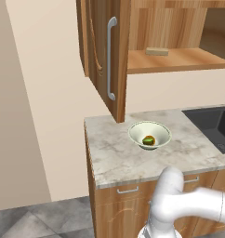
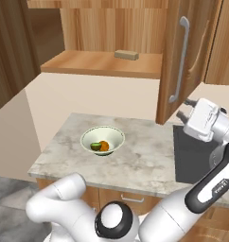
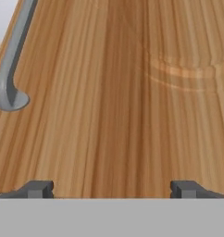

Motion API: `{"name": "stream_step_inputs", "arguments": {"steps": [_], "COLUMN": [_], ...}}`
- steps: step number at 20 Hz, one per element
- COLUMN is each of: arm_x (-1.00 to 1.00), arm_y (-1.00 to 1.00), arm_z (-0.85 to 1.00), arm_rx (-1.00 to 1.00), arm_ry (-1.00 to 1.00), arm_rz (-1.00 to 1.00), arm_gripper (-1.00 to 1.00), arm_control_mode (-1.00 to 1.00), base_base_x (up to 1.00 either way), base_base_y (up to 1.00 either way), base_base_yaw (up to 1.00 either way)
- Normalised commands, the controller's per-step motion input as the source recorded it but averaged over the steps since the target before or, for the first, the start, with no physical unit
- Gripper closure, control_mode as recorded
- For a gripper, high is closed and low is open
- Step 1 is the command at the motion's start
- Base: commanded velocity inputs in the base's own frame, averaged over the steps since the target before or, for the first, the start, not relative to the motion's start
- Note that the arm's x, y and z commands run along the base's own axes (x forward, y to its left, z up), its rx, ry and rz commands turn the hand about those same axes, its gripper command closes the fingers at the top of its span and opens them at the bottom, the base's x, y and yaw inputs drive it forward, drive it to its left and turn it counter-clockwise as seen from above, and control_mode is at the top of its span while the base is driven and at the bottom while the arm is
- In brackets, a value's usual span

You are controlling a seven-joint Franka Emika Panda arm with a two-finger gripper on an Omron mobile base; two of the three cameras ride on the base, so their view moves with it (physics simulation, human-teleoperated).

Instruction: Open the cabinet. Pick the orange and kiwi from the cabinet and place them into the bowl. Then close the cabinet.

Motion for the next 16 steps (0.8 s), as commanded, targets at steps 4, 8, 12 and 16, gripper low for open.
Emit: {"name": "stream_step_inputs", "arguments": {"steps": [4, 8, 12, 16], "arm_x": [0.09, 0.16, 0.22, 0.23], "arm_y": [0.27, 0.31, 0.33, 0.26], "arm_z": [0.07, 0.0, 0.01, 0.04], "arm_rx": [0.0, 0.0, 0.0, 0.0], "arm_ry": [0.04, 0.03, 0.01, 0.01], "arm_rz": [-0.19, -0.19, -0.18, -0.19], "arm_gripper": [-1.0, -1.0, -1.0, -1.0], "arm_control_mode": [-1.0, -1.0, -1.0, -1.0], "base_base_x": [0.0, 0.0, 0.0, 0.0], "base_base_y": [0.0, 0.0, 0.0, 0.0], "base_base_yaw": [0.0, 0.0, 0.0, 0.0]}}
